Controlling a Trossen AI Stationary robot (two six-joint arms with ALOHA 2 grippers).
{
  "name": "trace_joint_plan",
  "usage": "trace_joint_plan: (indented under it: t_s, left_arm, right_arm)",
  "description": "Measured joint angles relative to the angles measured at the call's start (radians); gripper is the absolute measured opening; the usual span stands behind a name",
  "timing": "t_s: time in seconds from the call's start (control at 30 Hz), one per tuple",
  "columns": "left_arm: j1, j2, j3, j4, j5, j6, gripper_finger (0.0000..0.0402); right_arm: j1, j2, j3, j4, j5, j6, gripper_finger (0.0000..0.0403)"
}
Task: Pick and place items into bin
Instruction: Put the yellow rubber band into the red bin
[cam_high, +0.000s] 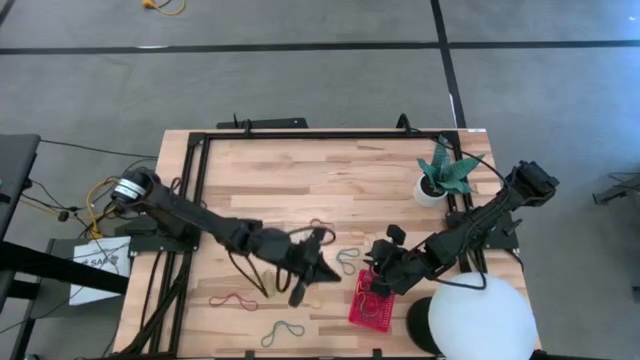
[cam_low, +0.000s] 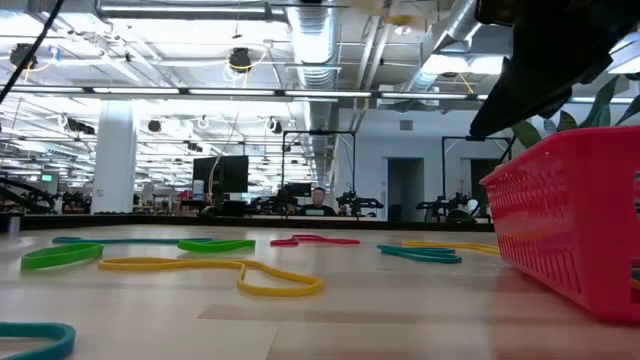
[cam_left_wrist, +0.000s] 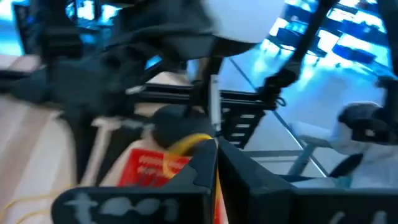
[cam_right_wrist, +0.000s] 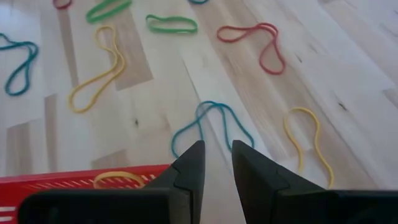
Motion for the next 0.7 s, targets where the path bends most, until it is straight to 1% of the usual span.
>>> trace_joint_plan:
  t_s: [0.13, 0.27, 0.47, 0.57, 0.7]
  left_arm:
    - [-0.043, 0.064, 0.066, -0.015, -0.040, 0.035, 0.0000]
    - [-0.040, 0.176, 0.153, -0.037, -0.058, 0.040, 0.0000]
    - [-0.016, 0.358, 0.331, -0.081, 0.053, 0.036, 0.0000]
    - [-0.008, 0.426, 0.405, -0.164, 0.072, 0.033, 0.0000]
    - [0.008, 0.481, 0.445, -0.289, 0.017, -0.021, 0.0000]
  right_arm:
    - [-0.009, 0.000, 0.000, 0.003, 0.005, 0.000, 0.0075]
    - [-0.021, 0.000, 0.000, 0.009, 0.017, -0.001, 0.0075]
    - [-0.025, 0.000, 0.000, 0.016, 0.041, -0.001, 0.0075]
    - [-0.023, 0.000, 0.000, 0.013, 0.042, -0.002, 0.0075]
    - [-0.011, 0.000, 0.000, 0.006, 0.045, -0.001, 0.0075]
